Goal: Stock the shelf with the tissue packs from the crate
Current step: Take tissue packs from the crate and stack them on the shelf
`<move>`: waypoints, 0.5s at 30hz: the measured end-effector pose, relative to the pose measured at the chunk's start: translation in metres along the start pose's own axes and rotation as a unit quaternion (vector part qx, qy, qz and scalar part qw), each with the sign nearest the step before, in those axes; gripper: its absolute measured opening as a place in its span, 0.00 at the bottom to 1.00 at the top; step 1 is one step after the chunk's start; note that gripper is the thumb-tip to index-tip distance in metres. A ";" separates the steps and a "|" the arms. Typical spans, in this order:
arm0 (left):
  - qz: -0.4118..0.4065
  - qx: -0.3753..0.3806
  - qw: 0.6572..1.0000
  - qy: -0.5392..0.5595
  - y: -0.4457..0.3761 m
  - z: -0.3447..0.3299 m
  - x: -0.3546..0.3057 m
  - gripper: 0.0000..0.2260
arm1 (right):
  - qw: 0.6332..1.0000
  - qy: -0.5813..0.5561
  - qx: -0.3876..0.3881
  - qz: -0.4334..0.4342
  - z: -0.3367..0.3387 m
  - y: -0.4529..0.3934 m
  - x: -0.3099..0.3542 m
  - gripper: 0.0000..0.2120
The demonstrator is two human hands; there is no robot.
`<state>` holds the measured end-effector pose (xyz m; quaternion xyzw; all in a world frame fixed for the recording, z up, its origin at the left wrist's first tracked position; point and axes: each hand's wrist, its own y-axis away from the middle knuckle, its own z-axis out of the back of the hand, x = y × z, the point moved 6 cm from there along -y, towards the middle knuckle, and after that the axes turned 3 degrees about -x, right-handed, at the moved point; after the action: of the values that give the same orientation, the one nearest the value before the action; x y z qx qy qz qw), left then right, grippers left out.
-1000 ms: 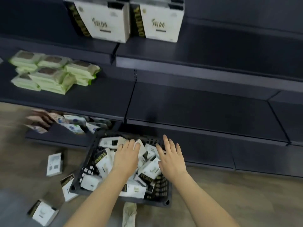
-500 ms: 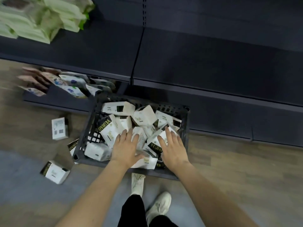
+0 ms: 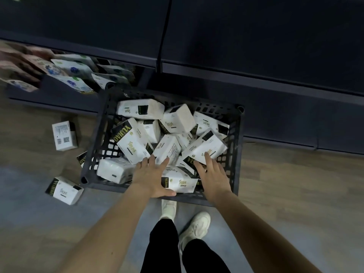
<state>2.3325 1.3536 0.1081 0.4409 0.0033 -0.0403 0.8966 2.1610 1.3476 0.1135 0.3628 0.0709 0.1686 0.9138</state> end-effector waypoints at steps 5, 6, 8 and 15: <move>-0.008 0.013 1.000 0.007 -0.015 -0.003 -0.002 0.50 | 1.000 -0.006 0.021 0.002 -0.012 -0.010 0.009 0.46; -0.005 0.022 1.000 0.006 -0.019 -0.004 -0.002 0.50 | 1.000 -0.008 0.023 0.002 -0.015 -0.013 0.011 0.45; 0.000 0.039 0.999 0.006 -0.026 -0.007 -0.002 0.51 | 1.000 -0.013 0.024 -0.001 -0.019 -0.018 0.014 0.44; 0.004 0.076 0.997 0.022 -0.033 -0.013 -0.005 0.50 | 0.999 -0.025 0.032 -0.016 -0.026 -0.028 0.017 0.46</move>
<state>2.3257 1.3443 0.0739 0.5083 0.0179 -0.0269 0.8606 2.1777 1.3512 0.0750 0.3944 0.0587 0.1427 0.9059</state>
